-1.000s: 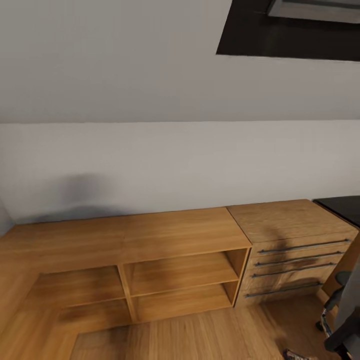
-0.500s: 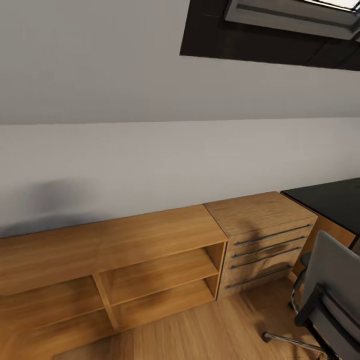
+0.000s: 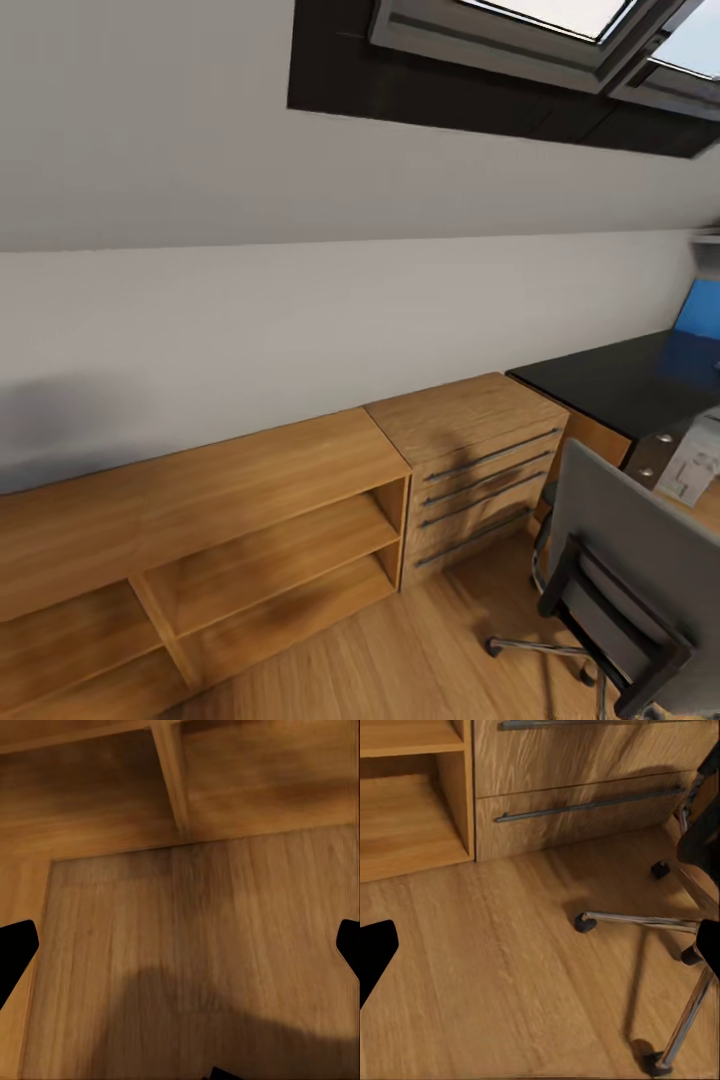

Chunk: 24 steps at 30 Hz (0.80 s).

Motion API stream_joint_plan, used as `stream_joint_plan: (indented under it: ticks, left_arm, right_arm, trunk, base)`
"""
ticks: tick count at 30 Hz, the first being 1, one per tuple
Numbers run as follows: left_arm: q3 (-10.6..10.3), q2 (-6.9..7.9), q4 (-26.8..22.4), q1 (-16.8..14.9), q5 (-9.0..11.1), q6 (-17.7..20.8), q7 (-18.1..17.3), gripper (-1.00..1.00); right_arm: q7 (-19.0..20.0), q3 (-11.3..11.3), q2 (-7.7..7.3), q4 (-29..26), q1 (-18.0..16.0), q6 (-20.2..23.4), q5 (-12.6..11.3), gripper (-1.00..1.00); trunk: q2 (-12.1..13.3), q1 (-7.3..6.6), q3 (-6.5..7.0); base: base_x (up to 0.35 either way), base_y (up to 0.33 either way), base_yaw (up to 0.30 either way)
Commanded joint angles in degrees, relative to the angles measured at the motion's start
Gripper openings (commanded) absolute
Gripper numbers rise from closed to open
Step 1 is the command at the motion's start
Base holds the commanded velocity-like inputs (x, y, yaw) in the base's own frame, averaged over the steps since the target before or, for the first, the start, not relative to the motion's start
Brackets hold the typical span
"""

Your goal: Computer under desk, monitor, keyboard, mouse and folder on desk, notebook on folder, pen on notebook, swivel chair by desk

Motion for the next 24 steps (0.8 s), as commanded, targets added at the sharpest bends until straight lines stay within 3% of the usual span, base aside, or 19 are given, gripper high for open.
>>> stream_joint_plan:
  ticks: [1, 24]
  left_arm:
    - [-0.49, 0.00, -0.02, 0.00, -0.01, -0.07, 0.56, 1.00]
    - [-0.43, 0.00, -0.02, 0.01, -0.01, -0.07, 0.63, 1.00]
  right_arm:
    - [-0.25, -0.45, 0.02, 0.06, -0.05, -0.13, 0.62, 1.00]
    - [-0.25, -0.44, 0.02, 0.02, -0.05, -0.14, 0.66, 1.00]
  trunk:
    - [-0.04, 0.00, -0.07]
    - [-0.04, 0.00, -0.07]
  base:
    - [0.000, 0.000, -0.300]
    - [0.000, 0.000, -0.300]
